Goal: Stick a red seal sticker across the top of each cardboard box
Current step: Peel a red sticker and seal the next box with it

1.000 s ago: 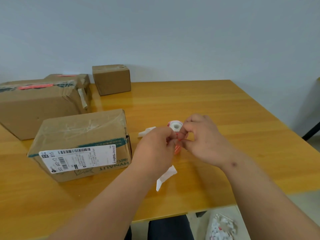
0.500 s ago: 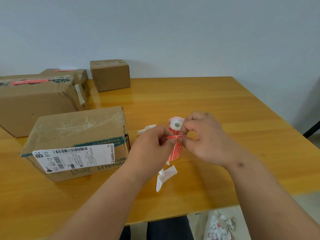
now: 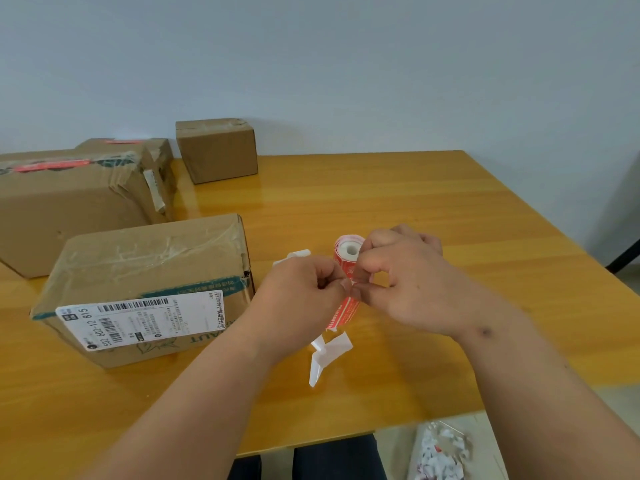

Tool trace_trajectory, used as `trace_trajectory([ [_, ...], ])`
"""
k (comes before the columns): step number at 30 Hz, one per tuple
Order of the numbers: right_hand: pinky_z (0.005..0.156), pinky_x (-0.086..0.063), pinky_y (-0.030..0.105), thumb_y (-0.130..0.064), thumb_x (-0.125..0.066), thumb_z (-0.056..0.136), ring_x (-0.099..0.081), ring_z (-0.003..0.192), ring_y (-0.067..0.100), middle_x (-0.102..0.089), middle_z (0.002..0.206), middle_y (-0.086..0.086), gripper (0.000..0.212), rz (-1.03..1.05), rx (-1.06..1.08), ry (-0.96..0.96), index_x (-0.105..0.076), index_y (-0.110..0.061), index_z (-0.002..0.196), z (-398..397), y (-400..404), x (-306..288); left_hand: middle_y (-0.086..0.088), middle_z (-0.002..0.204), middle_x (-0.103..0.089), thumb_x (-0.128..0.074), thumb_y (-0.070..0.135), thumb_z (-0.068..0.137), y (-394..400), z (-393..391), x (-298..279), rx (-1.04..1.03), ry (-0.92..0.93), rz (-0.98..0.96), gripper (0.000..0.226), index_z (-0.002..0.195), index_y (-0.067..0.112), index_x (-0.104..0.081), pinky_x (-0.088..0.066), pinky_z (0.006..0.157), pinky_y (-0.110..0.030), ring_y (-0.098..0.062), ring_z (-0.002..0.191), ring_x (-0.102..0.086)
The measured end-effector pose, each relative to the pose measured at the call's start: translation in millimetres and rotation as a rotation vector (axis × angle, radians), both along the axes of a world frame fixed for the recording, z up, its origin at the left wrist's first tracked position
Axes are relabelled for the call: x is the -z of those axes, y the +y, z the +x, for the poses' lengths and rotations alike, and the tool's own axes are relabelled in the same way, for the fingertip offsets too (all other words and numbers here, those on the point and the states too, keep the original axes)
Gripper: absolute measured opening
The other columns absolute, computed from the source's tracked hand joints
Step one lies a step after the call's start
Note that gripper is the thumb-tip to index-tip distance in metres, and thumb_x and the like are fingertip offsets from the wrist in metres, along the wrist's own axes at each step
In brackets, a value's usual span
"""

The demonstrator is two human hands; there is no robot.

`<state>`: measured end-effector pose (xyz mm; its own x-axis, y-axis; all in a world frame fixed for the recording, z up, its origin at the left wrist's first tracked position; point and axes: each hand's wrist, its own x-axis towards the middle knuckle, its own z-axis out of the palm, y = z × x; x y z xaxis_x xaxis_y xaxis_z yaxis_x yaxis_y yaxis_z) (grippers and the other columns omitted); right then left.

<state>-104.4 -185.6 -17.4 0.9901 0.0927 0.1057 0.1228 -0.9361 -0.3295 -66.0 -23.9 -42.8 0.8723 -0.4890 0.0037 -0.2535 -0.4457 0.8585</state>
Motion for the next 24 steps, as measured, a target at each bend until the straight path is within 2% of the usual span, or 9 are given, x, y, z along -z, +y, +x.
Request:
trace_trajectory([
  [6,0.100,-0.021,0.041,-0.033,-0.070,0.084,-0.038,0.101,0.013,-0.051,0.097,-0.015,0.025,0.026,-0.033,-0.039,-0.053,-0.036,0.066,-1,0,-3,-0.023,0.081,-0.063,-0.058,0.020,0.094,2,-1,-4,-0.006,0.122,-0.097,0.022,0.079,0.012,-0.071,-0.039,0.061,-0.033,-0.018,0.063,-0.047],
  [12,0.098,-0.021,0.044,-0.034,-0.070,0.084,-0.041,0.102,0.015,-0.055,0.096,-0.014,0.019,0.039,-0.041,-0.088,-0.061,-0.030,0.068,-3,1,-2,-0.028,0.083,-0.061,-0.058,0.020,0.094,0,0,-2,-0.045,0.174,-0.124,0.021,0.081,0.009,-0.071,-0.038,0.063,-0.035,-0.020,0.065,-0.046],
  [16,0.102,-0.019,0.043,-0.040,-0.074,0.079,-0.041,0.104,0.012,-0.055,0.097,-0.016,0.018,0.077,-0.007,-0.090,-0.059,-0.037,0.069,-2,1,-6,-0.023,0.083,-0.064,-0.057,0.026,0.096,1,1,-2,-0.054,0.192,-0.116,0.024,0.080,0.012,-0.068,-0.042,0.064,-0.036,-0.019,0.065,-0.050],
  [19,0.103,-0.020,0.041,-0.047,-0.078,0.071,-0.041,0.108,0.011,-0.057,0.098,-0.017,0.022,0.067,0.038,-0.041,-0.058,-0.041,0.080,-1,-1,-11,-0.017,0.083,-0.068,-0.056,0.031,0.097,1,-1,-5,-0.046,0.170,-0.094,0.024,0.079,0.018,-0.068,-0.044,0.064,-0.035,-0.018,0.065,-0.054],
  [22,0.102,-0.019,0.040,-0.044,-0.075,0.076,-0.038,0.111,0.012,-0.057,0.099,-0.015,0.018,0.006,0.036,-0.039,-0.065,-0.031,0.085,3,-1,-11,-0.015,0.080,-0.069,-0.057,0.034,0.096,-1,-3,-12,-0.050,0.123,-0.113,0.026,0.078,0.019,-0.068,-0.049,0.064,-0.037,-0.019,0.064,-0.056],
  [24,0.099,-0.019,0.039,-0.040,-0.073,0.079,-0.038,0.111,0.014,-0.056,0.098,-0.013,0.017,0.004,0.028,-0.056,-0.069,-0.024,0.082,5,-3,-11,-0.017,0.081,-0.069,-0.058,0.040,0.094,0,-3,-17,-0.059,0.102,-0.137,0.028,0.078,0.019,-0.067,-0.051,0.063,-0.040,-0.024,0.063,-0.058],
])
